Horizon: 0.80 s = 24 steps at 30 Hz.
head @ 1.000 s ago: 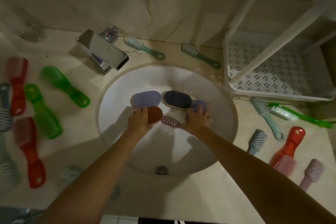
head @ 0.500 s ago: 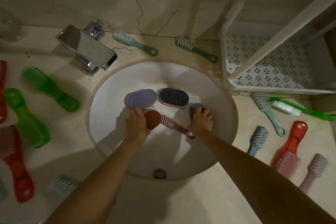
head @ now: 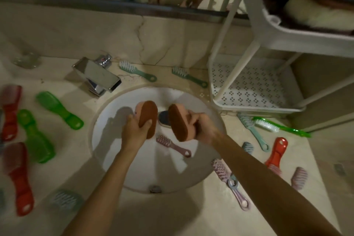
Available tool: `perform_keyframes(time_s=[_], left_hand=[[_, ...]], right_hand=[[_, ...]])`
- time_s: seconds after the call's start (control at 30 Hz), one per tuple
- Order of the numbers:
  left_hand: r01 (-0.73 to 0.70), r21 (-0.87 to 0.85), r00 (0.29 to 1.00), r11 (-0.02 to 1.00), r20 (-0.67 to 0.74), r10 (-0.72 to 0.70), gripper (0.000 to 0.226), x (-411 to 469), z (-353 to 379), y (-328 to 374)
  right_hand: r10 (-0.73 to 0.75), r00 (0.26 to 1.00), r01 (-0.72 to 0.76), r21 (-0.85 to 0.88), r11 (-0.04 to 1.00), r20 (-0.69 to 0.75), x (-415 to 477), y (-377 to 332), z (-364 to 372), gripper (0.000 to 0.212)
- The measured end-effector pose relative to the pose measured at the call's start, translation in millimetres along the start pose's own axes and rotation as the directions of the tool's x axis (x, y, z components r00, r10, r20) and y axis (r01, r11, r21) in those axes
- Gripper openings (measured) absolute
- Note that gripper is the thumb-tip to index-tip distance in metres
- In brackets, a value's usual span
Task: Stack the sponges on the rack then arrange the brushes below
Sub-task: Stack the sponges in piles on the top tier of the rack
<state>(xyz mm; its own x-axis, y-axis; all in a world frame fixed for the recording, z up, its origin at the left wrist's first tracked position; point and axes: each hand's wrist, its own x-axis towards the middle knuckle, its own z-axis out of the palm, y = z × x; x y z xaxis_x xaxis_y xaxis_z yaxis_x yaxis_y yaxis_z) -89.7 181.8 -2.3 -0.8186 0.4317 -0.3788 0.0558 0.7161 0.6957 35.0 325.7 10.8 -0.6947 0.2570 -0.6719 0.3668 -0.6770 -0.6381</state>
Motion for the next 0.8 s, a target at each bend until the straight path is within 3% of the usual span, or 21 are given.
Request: perform_keyframes(time_s=[0.1, 0.17, 0.27, 0.33, 0.4, 0.57, 0.8], left_hand=[[-0.074, -0.112, 0.996, 0.991, -0.067, 0.067, 0.049, -17.3, -23.2, 45.5], [-0.170, -0.159, 0.981, 0.973, -0.119, 0.152, 0.047, -29.2, -37.1, 75.5], [-0.291, -0.201, 0.947, 0.935, -0.197, 0.252, 0.045, -44.9, -58.0, 112.2], [-0.348, -0.223, 0.924, 0.911, -0.248, 0.292, 0.044, -51.2, -70.5, 135.0], [-0.392, -0.248, 0.903, 0.886, -0.288, 0.319, 0.043, -57.5, -80.8, 159.5], [-0.522, -0.290, 0.836, 0.802, -0.360, 0.414, 0.042, -75.0, -96.2, 231.3], [-0.605, -0.412, 0.796, 0.682, -0.322, 0.512, 0.043, -85.2, -101.7, 336.0]], right_hand=[[-0.061, 0.986, 0.036, 0.155, 0.987, 0.158, -22.2, -23.1, 14.4, 0.052], [-0.106, 0.980, 0.084, 0.135, 0.987, 0.166, -34.3, -39.6, 25.2, 0.048], [-0.207, 0.975, 0.213, -0.072, 0.974, 0.082, -58.4, -68.5, 42.4, 0.018], [-0.323, 0.946, 0.322, -0.195, 0.926, 0.028, -77.9, -92.2, 51.4, 0.021], [-0.441, 0.897, 0.418, -0.260, 0.871, -0.038, -98.9, -116.9, 56.5, 0.033], [-0.668, 0.731, 0.579, -0.392, 0.715, -0.140, -155.7, -176.4, 59.6, 0.037], [-0.816, 0.548, 0.674, -0.481, 0.560, -0.182, -226.7, -247.3, 36.8, 0.034]])
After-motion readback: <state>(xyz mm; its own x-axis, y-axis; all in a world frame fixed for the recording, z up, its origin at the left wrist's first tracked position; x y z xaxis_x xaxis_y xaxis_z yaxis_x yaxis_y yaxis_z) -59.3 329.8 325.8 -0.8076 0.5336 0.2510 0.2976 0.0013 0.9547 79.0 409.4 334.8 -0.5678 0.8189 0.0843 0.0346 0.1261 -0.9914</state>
